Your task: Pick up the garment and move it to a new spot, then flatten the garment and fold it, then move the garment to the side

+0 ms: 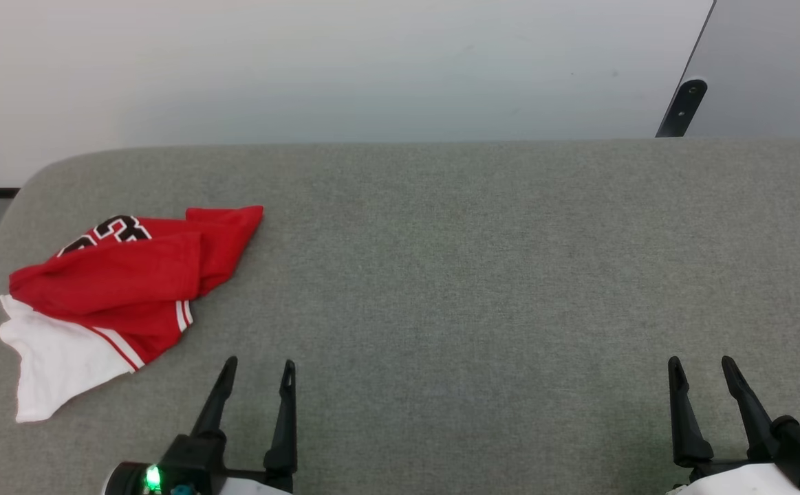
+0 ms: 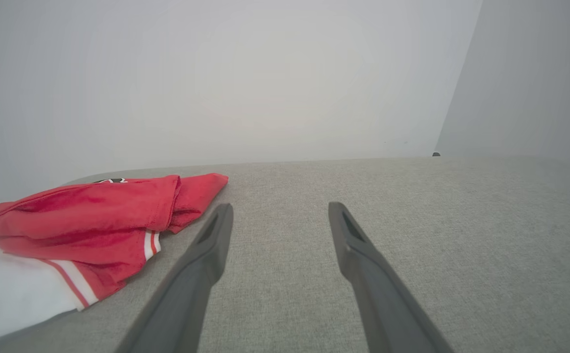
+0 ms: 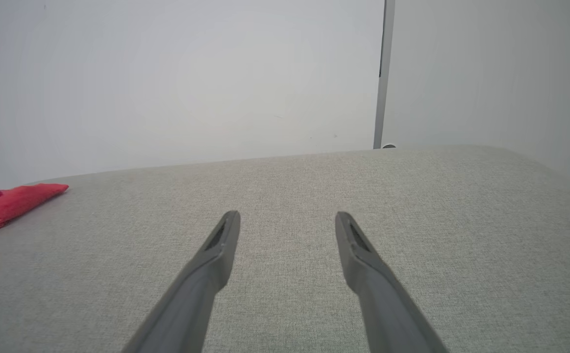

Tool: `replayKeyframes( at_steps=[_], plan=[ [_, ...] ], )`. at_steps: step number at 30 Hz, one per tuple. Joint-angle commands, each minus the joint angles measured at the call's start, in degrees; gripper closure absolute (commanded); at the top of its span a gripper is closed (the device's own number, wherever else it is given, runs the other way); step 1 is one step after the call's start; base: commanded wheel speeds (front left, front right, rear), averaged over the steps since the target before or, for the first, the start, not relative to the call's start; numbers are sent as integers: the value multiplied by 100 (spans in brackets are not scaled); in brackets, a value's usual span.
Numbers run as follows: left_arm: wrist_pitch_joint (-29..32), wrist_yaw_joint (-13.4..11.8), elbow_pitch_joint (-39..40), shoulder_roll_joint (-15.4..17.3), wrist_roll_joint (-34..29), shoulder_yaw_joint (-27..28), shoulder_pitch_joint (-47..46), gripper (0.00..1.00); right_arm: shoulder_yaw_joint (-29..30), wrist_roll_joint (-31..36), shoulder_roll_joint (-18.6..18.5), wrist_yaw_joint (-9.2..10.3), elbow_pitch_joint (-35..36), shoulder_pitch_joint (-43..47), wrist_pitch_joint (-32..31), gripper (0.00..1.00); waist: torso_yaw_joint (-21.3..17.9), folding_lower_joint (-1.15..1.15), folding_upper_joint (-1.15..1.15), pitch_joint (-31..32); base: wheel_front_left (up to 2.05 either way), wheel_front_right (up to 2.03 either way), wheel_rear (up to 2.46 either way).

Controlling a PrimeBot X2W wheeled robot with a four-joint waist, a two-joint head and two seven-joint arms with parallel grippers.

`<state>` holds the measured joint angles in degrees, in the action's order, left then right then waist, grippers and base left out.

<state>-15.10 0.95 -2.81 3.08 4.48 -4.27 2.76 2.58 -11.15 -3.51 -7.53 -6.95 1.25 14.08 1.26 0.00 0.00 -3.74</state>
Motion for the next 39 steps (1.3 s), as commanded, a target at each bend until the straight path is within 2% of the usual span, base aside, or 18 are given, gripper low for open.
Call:
replayKeyframes(
  at_steps=[1, 6, 11, 17, 19, 34, 39],
  plan=[
    [-10, 19, -7, -12, 2, 22, 60, 0, 8, -38, 13, 8, 11, 67, 17, 0, -2, 0, 0, 16, 0, 0, 0],
    [-10, 33, 5, -16, -2, 13, 77, 0, -24, -15, 22, 8, 41, 78, 14, 0, 46, 0, 0, 38, 0, 0, 0],
    [-10, -15, 0, -17, 79, -9, 34, 0, -102, -29, -13, 8, 64, 65, -21, 0, 330, 0, 0, 31, 0, 0, 0],
    [-10, -110, 13, -18, 230, -75, 28, 0, -223, -18, -118, 8, 139, -70, -91, 0, 979, 0, 0, -22, 0, 0, 0],
    [-10, -147, 15, -18, 274, -71, 36, 0, -267, -14, -137, 8, 154, -112, -120, 0, 1085, 0, 0, -34, 0, 0, 0],
    [-10, -493, -75, -19, 676, -254, 209, 0, -747, -59, -434, 8, 260, -308, -423, 0, 2787, 0, 0, -14, 0, 0, 0],
    [-10, -744, 133, -22, 802, -106, 359, 0, -1208, -124, -561, 8, 218, -616, -567, 0, 2884, 0, 0, -139, 0, 0, 0]
  ],
)
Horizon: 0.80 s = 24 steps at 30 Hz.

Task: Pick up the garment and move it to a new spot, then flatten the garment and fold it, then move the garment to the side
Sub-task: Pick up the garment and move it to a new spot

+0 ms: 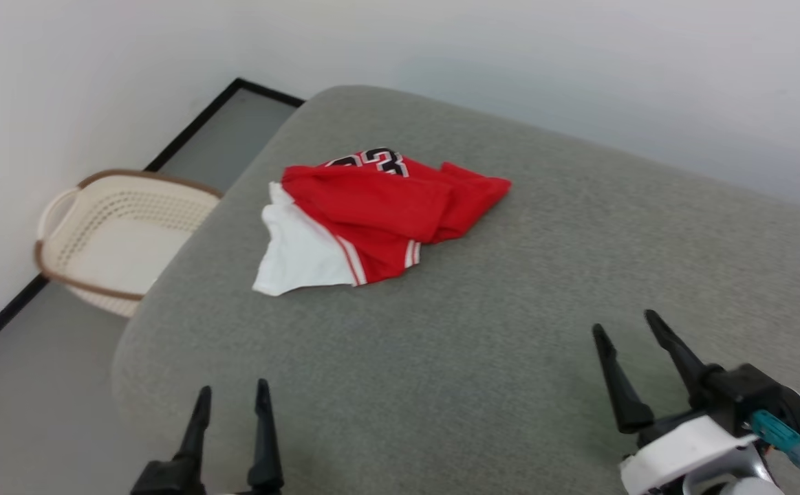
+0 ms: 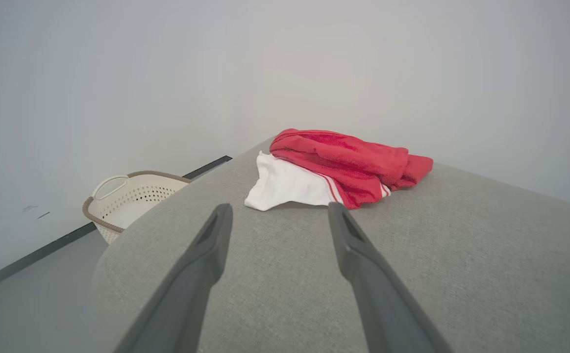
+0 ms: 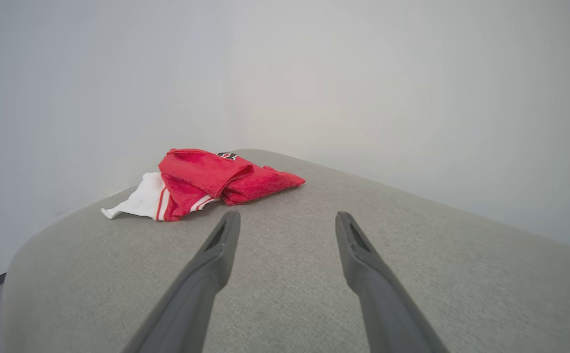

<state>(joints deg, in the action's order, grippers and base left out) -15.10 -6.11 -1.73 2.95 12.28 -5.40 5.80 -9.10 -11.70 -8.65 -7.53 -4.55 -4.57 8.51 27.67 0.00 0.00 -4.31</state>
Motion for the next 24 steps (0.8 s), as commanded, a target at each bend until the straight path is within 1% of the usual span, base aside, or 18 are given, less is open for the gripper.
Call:
replayKeyframes(
  at_steps=[1, 7, 12, 15, 20, 22, 24],
  plan=[
    [-10, -89, 73, -7, 54, 30, 87, 0, -127, -83, -67, 8, -49, -104, -27, 0, 255, 0, 0, -103, 0, 0, 0],
    [-10, -356, 321, -7, 192, 76, 261, 0, -571, -233, -194, 8, -251, -471, -57, 0, 295, 0, 0, -167, 0, 0, 0],
    [-10, -483, 438, -7, 253, 71, 354, 0, -775, -364, -264, 8, -437, -646, 10, 0, 297, 0, 0, -158, 0, 0, 0],
    [-10, -510, 464, -6, 251, 69, 379, 0, -840, -418, -283, 8, -515, -698, 57, 0, 292, 0, 0, -143, 0, 0, 0],
    [-10, -421, 443, -6, 186, 83, 286, 0, -857, -424, -282, 8, -578, -673, 109, 0, 273, 0, 0, -132, 0, 0, 0],
    [-10, -305, 419, -6, 247, 97, 190, 0, -809, -418, -262, 8, -577, -604, 130, 0, 259, 0, 0, -123, 0, 0, 0],
    [-10, -125, 356, -5, 147, 124, 7, 0, -723, -385, -229, 8, -549, -491, 166, 0, 240, 0, 0, -110, 0, 0, 0]
  ],
)
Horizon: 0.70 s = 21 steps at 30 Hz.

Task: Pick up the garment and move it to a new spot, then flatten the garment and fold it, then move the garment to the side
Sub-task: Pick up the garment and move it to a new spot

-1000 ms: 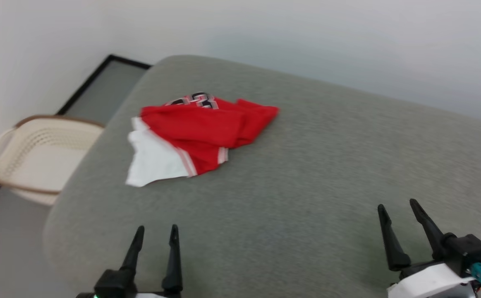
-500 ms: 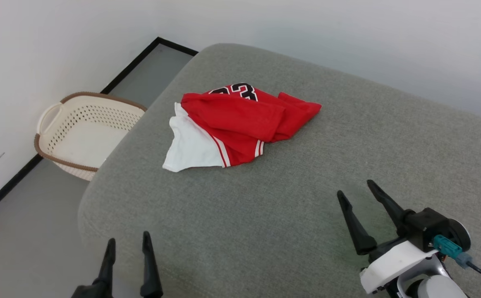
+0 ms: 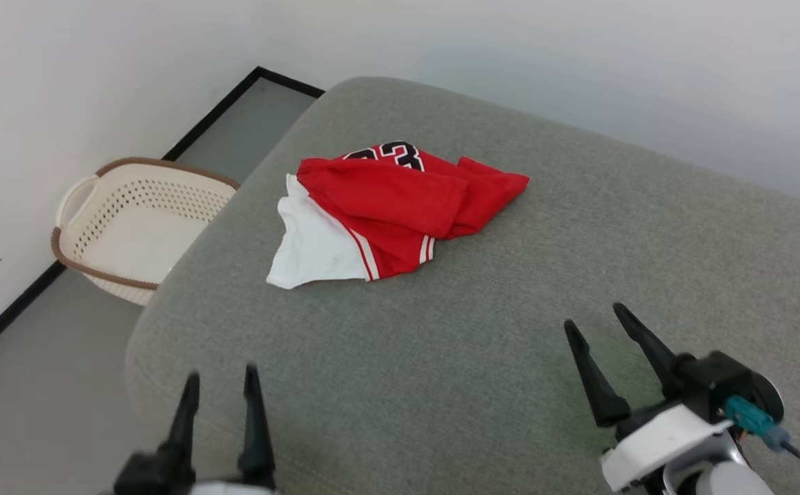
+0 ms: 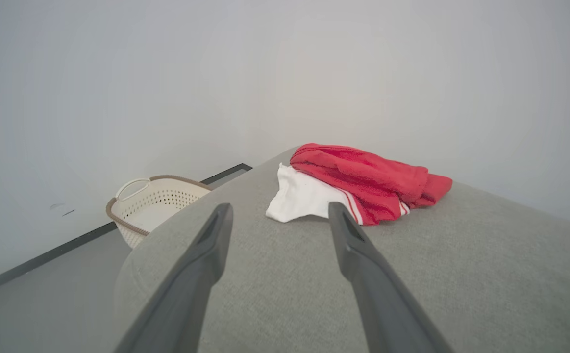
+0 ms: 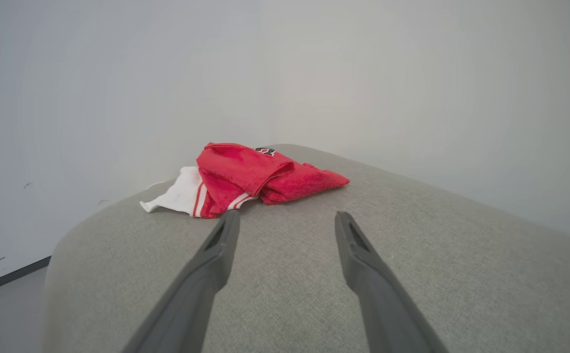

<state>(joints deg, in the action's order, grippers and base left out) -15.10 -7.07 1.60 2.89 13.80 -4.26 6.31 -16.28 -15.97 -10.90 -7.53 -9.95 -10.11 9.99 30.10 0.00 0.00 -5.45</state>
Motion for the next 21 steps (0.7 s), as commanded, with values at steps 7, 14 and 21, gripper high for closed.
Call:
replayKeyframes(
  at_steps=[7, 14, 21],
  plan=[
    [-10, 893, -404, 377, -303, 139, -1597, 0, 337, 295, 235, 8, 355, 528, 97, 0, -215, 0, 0, -32, 0, 0, 0],
    [17, 1318, -1541, 1242, -368, 188, -3776, 0, -1, 510, 330, 8, 749, 425, -13, 0, -1046, 0, 0, -520, 0, 0, 0],
    [447, 1457, -3635, 1990, 193, -114, -5457, 0, -248, 574, 407, 8, 738, 144, 100, 0, -1695, 0, 0, -996, 0, 0, 0]
  ],
)
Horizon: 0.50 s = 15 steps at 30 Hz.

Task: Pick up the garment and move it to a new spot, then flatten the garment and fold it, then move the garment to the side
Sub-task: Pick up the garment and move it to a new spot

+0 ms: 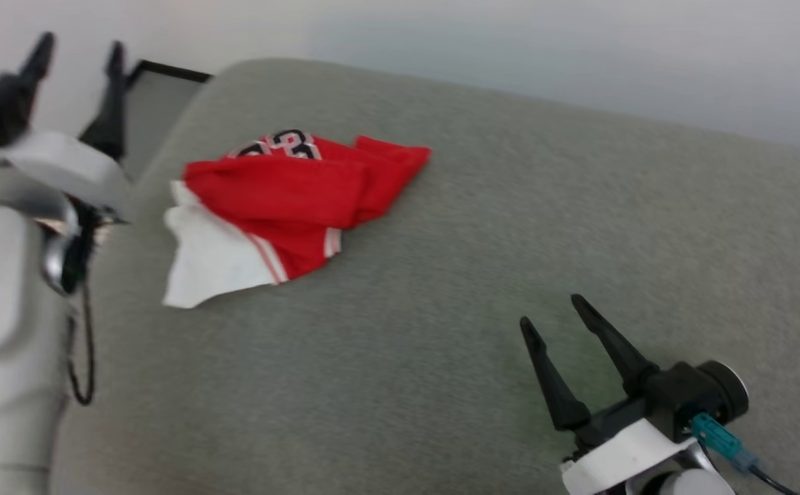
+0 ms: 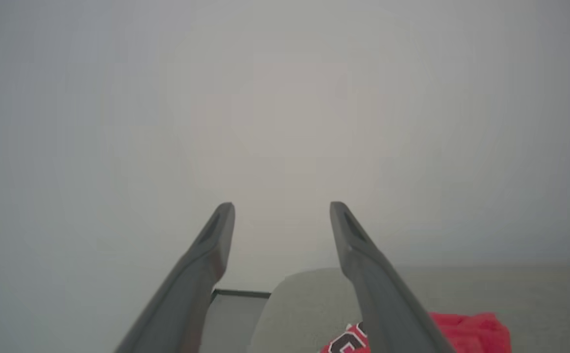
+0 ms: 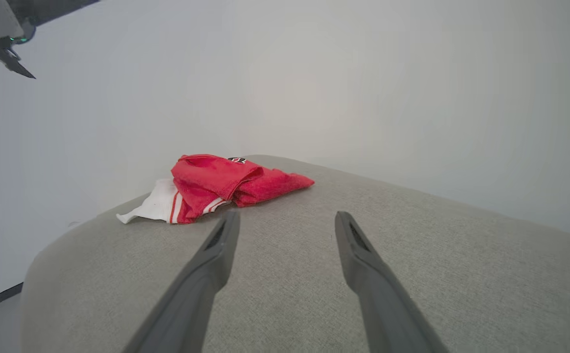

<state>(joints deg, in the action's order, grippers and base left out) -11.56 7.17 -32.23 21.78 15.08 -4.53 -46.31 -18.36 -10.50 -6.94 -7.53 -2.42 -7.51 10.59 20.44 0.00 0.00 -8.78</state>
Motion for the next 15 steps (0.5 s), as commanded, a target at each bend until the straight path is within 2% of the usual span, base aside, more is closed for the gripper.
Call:
replayKeyframes(
  at_steps=[1, 4, 8, 12, 15],
  plan=[
    [228, 31, -559, 131, 269, -198, -342, 0, -73, 27, 14, 8, -27, -168, 63, 0, -806, 0, 0, -715, 0, 0, 0],
    [812, 34, -1333, 390, 872, -482, -727, 0, -135, 29, 16, 8, -79, -313, 119, 0, -1008, 0, 0, -819, 0, 0, 0],
    [2186, 36, -1997, 518, 1824, -884, -973, 0, -166, 16, 27, 8, -150, -423, 186, 0, -1166, 0, 0, -871, 0, 0, 0],
    [3418, 35, -2205, 704, 2569, -1222, -1034, 0, -208, 14, 17, 8, -156, -533, 210, 0, -1277, 0, 0, -981, 0, 0, 0],
    [3818, 37, -2282, 789, 2916, -1361, -1049, 0, -260, 40, -11, 8, -128, -627, 207, 0, -1380, 0, 0, -1141, 0, 0, 0]
  ],
)
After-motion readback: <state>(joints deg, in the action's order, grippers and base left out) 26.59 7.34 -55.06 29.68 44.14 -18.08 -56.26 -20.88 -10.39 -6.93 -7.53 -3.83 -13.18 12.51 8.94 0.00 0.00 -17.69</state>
